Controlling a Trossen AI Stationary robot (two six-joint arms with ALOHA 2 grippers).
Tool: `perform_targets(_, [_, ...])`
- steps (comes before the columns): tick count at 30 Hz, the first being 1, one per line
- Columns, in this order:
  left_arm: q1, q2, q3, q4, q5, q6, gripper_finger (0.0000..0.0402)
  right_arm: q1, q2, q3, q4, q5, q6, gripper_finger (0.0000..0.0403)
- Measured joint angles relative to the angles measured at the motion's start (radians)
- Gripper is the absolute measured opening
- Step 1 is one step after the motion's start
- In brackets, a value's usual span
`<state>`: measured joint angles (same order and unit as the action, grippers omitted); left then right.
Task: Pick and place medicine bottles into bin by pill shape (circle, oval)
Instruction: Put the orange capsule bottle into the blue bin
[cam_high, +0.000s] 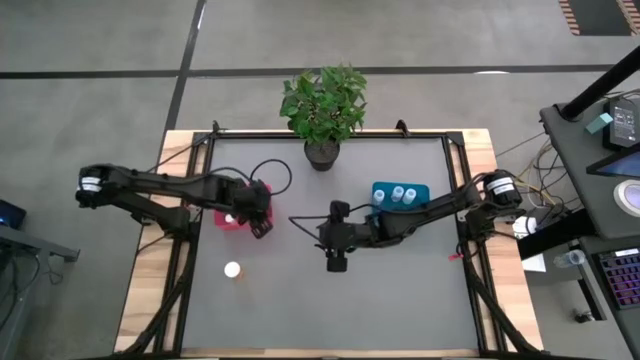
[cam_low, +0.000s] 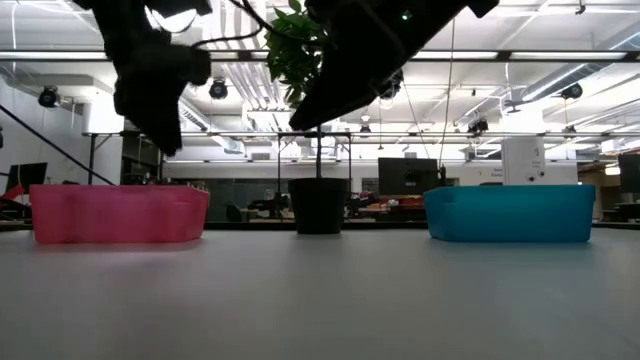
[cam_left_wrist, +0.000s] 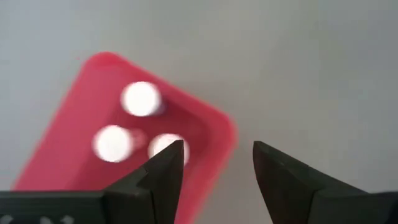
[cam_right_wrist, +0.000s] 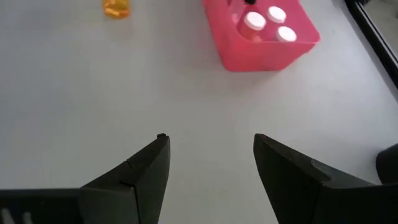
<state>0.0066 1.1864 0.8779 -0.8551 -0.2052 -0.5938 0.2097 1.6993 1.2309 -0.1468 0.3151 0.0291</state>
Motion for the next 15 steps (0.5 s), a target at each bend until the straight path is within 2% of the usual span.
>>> perform_targets(6, [-0.038,-0.015,0.113,0.0,0.149,-0.131,0.0174,0.002,-0.042,-0.066,0.052,0.0,-0.053,0.0219])
perform_targets(11, [-0.131,-0.017,0.232,0.0,0.163,-0.261,0.0174,0.002,-0.12,-0.175,0.127,0.0,-0.084,0.0219])
perform_targets(15, [-0.212,-0.017,0.28,0.027,0.151,-0.435,0.0173,0.001,-0.216,-0.253,0.168,0.001,-0.094,0.0219])
